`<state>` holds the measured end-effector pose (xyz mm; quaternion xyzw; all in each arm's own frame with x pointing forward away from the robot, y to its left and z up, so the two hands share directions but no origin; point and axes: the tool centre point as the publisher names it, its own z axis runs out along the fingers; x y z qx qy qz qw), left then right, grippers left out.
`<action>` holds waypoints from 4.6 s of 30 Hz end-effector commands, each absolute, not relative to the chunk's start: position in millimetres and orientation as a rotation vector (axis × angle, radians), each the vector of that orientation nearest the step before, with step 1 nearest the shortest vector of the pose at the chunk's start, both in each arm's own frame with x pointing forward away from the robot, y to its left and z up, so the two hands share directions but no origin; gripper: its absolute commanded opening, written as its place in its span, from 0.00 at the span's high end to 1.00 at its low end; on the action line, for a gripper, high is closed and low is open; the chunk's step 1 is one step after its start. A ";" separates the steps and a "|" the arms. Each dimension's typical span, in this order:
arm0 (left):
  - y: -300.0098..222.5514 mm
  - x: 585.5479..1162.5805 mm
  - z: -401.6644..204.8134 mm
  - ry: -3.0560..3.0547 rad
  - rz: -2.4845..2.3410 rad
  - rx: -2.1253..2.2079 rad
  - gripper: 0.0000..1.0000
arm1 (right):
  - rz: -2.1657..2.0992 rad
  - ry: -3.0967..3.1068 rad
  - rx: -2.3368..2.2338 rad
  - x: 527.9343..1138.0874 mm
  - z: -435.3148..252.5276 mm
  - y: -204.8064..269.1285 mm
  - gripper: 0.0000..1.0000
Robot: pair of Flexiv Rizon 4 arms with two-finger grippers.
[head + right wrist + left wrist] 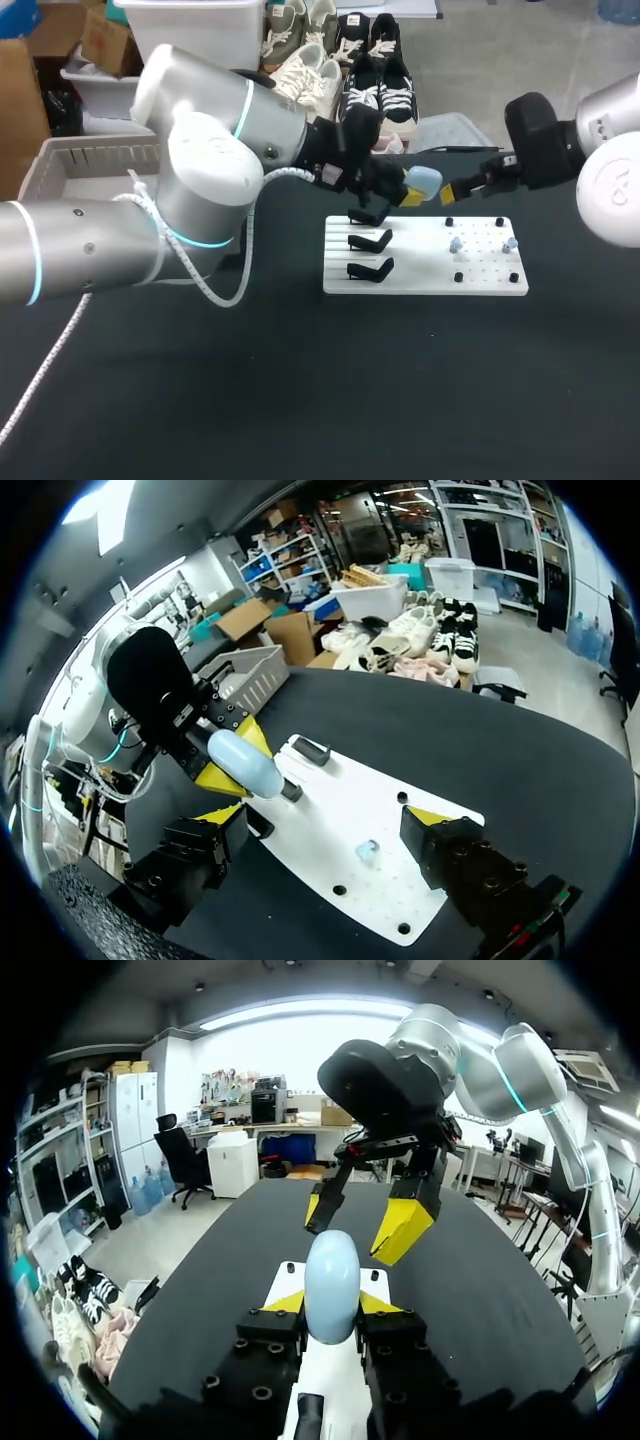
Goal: Pick up each earbud case from the left stands, insert the matching earbuds, close the lid, and place the case in the box.
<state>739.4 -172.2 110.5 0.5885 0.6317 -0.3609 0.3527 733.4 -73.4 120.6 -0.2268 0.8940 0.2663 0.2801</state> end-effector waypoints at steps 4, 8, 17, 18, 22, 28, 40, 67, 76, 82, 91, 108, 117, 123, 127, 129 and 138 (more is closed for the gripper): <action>-177.1 737.4 107.5 1.637 -0.943 1.541 1.00 | 0.751 2.387 -0.623 733.7 121.9 -75.9 0.00; -177.7 734.5 107.8 1.631 -0.947 1.547 1.00 | 0.749 2.388 -0.625 734.1 122.7 -76.6 0.00; -174.9 727.1 108.1 1.625 -0.950 1.559 1.00 | 0.745 2.385 -0.636 738.7 126.9 -78.1 0.00; -174.4 727.2 107.3 1.626 -0.950 1.559 1.00 | 0.744 2.385 -0.638 739.1 127.9 -78.0 0.00; -172.3 724.3 105.7 1.629 -0.951 1.561 1.00 | 0.727 2.373 -0.639 739.0 134.2 -81.3 0.00; -167.4 717.9 103.9 1.619 -0.964 1.553 1.00 | 0.675 2.343 -0.611 729.7 151.5 -93.7 0.00; -156.3 709.4 105.2 1.449 -1.010 1.448 1.00 | 0.575 2.382 -0.569 705.0 156.4 -116.3 0.00; -161.9 703.0 104.5 1.327 -1.104 1.326 1.00 | 0.522 2.432 -0.498 670.2 160.2 -143.4 0.00; -160.3 702.9 103.6 1.327 -1.122 1.323 1.00 | 0.534 2.437 -0.495 672.4 154.9 -146.4 0.00; -159.7 703.0 100.0 1.306 -1.131 1.339 1.00 | 0.522 2.459 -0.508 675.4 158.1 -145.2 0.00; -161.9 702.2 97.9 1.306 -1.134 1.353 1.00 | 0.526 2.465 -0.502 678.1 155.5 -148.5 0.00; -166.1 704.9 83.4 1.331 -1.139 1.335 1.00 | 0.530 2.481 -0.498 682.0 150.4 -158.3 0.00; -166.3 705.1 83.5 1.346 -1.132 1.321 1.00 | 0.529 2.488 -0.513 685.8 148.2 -159.0 0.00; -166.3 705.1 83.5 1.346 -1.132 1.321 1.00 | 0.417 2.533 -0.553 685.2 151.2 -161.8 0.00; -166.3 705.1 83.5 1.346 -1.132 1.321 1.00 | 0.341 2.573 -0.590 682.9 149.5 -165.8 0.00; -166.3 705.1 83.5 1.346 -1.132 1.321 1.00 | 0.279 2.597 -0.606 682.0 146.3 -167.6 0.00; -166.3 705.1 83.5 1.346 -1.132 1.321 1.00 | 0.003 2.638 -0.724 682.2 128.6 -175.9 0.00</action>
